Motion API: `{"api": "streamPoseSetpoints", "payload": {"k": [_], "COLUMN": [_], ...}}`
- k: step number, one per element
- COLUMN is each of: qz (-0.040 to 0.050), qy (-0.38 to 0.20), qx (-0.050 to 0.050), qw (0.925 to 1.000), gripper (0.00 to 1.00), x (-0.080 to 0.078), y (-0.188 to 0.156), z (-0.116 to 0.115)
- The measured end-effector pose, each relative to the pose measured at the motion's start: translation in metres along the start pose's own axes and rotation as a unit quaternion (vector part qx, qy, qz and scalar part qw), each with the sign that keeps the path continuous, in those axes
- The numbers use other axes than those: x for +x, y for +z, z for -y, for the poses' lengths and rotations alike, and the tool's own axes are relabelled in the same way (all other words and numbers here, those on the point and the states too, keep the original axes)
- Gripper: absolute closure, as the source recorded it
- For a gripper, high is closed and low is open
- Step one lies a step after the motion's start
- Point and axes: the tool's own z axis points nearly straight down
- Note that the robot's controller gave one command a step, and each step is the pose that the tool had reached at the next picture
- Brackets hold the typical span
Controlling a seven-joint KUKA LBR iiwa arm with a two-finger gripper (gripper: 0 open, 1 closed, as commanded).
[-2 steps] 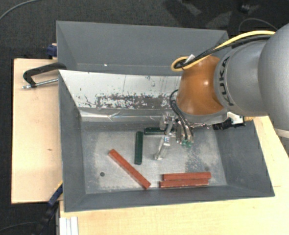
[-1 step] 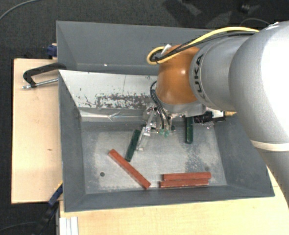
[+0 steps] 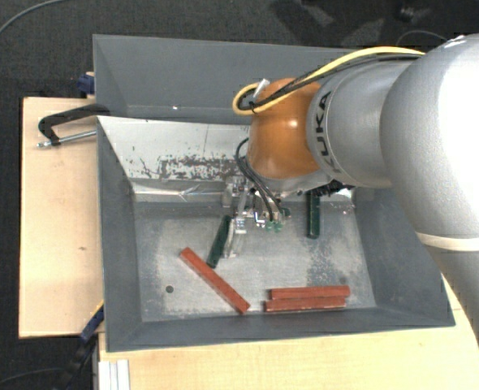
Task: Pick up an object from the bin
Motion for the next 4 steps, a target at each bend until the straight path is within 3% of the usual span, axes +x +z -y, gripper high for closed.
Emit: {"api": "streamPoseSetpoints", "payload": {"k": [1, 2, 3, 4], "qz": [-0.0021, -0.0016, 0.0004, 0.0022], "qy": [-0.020, 0.052, -0.050, -0.304], "qx": [0.001, 0.000, 0.000, -0.001], "qw": [0.9998, 0.9986, 0.9987, 0.9528], "gripper": [0.00, 0.00, 0.00, 0.00], "x": [0.037, 0.063, 0.087, 0.065], "y": [0.000, 0.000, 0.000, 0.000], "z": [0.004, -0.033, -0.038, -0.069]}}
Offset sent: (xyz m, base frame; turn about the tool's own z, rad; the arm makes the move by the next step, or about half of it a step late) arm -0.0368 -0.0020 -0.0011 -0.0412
